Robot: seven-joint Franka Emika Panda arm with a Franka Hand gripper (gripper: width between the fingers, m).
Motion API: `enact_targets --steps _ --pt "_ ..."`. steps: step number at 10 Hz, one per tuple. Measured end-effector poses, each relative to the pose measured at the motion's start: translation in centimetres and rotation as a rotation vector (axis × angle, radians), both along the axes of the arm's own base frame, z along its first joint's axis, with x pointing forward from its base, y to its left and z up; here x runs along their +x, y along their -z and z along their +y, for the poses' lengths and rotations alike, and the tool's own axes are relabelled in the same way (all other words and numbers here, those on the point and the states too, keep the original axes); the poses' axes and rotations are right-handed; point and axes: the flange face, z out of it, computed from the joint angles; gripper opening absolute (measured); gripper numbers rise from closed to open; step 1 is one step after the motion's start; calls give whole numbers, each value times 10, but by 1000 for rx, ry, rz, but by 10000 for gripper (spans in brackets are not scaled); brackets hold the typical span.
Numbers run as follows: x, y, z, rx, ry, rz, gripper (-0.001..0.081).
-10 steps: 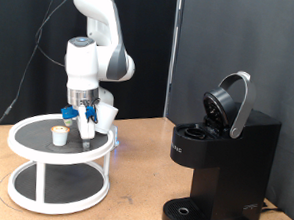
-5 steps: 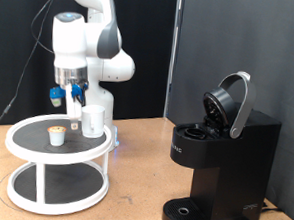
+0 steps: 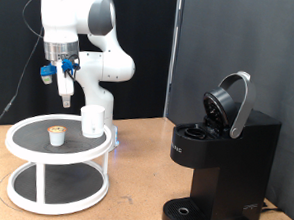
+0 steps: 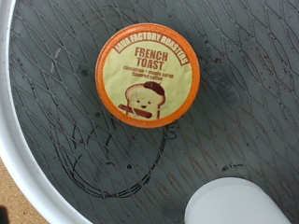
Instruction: Make a cup of coffee with the keurig machine
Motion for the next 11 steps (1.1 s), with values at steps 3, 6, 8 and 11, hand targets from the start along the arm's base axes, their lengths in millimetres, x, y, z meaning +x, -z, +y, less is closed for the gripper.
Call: enact_targets --steps 3,6,8,11 --pt "-5 3 -7 2 3 -1 734" --pt "-13 6 -24 -11 13 -23 734" --pt "-11 9 -27 -24 21 -55 734" --pt "-8 23 -29 -38 12 -23 734"
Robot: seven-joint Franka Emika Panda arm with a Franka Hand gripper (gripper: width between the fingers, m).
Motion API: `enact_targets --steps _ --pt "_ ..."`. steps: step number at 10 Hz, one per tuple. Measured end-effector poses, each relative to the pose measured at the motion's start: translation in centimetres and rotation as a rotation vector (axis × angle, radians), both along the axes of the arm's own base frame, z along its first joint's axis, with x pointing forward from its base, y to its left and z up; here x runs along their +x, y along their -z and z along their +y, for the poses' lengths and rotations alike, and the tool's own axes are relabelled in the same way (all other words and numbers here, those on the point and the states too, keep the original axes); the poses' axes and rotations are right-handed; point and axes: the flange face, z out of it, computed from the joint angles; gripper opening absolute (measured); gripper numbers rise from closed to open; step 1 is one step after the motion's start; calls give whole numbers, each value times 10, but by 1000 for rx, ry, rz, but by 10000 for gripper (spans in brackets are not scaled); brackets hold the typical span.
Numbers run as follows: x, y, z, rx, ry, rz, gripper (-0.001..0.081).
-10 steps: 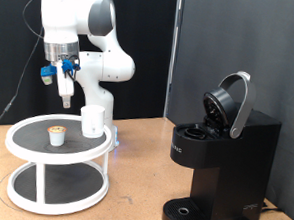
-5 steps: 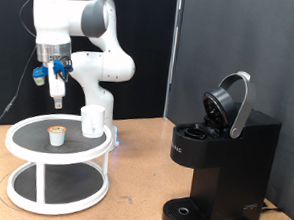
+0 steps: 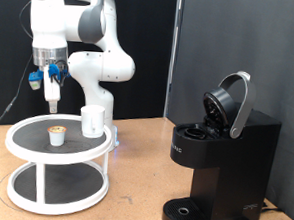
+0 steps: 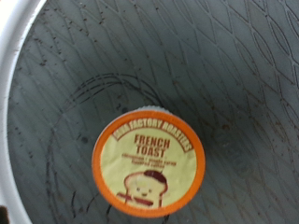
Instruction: Make a cup of coffee with the keurig machine
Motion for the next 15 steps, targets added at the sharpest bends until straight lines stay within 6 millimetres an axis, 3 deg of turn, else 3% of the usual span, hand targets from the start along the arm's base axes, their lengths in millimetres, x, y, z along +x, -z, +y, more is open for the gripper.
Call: enact_targets --steps 6,11,13,14,15 --pt "4 44 3 -16 -4 0 734" --pt "3 64 9 -9 -22 1 734" --pt "2 67 10 -8 -23 1 704" --pt "2 68 10 -8 -23 3 526" --pt "2 69 10 -8 -23 4 526"
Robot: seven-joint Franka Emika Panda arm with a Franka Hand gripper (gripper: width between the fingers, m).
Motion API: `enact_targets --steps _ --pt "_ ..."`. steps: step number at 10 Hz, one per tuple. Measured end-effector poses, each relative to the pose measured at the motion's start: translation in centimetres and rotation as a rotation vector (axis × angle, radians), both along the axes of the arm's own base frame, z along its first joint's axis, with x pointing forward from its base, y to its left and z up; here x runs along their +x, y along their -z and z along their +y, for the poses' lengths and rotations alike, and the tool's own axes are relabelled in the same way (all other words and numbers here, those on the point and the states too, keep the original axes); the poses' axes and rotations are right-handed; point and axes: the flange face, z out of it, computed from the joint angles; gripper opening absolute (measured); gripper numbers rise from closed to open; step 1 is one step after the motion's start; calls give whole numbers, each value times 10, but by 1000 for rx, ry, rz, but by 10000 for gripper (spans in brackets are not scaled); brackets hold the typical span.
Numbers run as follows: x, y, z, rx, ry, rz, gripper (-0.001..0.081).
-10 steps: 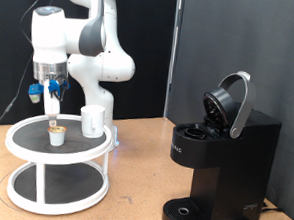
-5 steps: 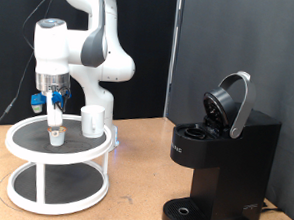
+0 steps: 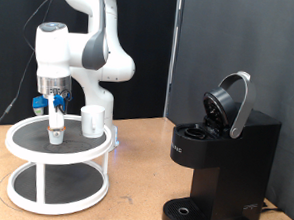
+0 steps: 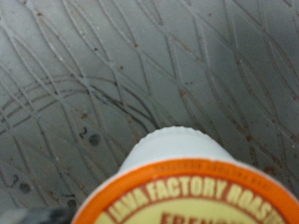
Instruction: Make a cup of coffee with the keurig machine
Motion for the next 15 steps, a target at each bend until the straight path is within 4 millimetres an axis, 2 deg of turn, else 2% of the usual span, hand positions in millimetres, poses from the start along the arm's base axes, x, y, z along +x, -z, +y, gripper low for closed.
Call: enact_targets --steps 1,4,9,10,11,13,15 --pt "1 -1 -1 -1 1 -3 386" --pt "1 -6 -2 26 12 4 384" --pt "-3 -63 -18 94 -23 -43 385" --pt "-6 -71 -21 84 -21 -57 385" --pt "-6 -70 -20 87 -21 -54 385" --pt "1 -75 -14 146 -4 -87 385" --pt "22 -95 1 228 -19 -165 385"
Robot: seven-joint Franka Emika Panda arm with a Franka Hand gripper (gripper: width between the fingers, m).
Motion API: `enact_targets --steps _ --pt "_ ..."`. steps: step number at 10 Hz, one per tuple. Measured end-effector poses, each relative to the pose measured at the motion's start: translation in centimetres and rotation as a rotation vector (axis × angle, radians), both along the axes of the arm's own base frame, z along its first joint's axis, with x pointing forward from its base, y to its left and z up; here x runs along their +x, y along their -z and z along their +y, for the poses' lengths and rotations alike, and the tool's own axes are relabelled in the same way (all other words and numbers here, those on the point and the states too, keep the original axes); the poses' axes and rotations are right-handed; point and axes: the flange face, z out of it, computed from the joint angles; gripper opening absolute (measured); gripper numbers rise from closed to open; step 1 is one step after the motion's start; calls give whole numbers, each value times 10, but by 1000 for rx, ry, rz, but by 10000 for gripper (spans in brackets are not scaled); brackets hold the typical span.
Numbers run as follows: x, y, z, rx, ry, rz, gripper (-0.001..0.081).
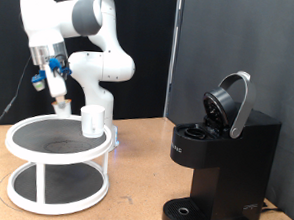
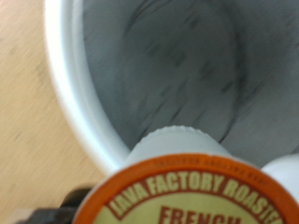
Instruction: Make a cup of coffee with the keurig machine
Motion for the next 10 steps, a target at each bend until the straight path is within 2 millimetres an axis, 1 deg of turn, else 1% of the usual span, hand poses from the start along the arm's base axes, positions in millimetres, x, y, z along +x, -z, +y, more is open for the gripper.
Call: enact_targets --steps 2,3,4,6,7,10 --pt "22 -16 22 100 -9 -80 385" --pt "30 -21 33 117 13 -78 385" --pt "35 -24 41 116 39 -61 385" --pt "35 -23 41 142 35 -78 385" --pt "37 -26 46 194 33 -89 385" --pt "61 -43 78 304 11 -123 385"
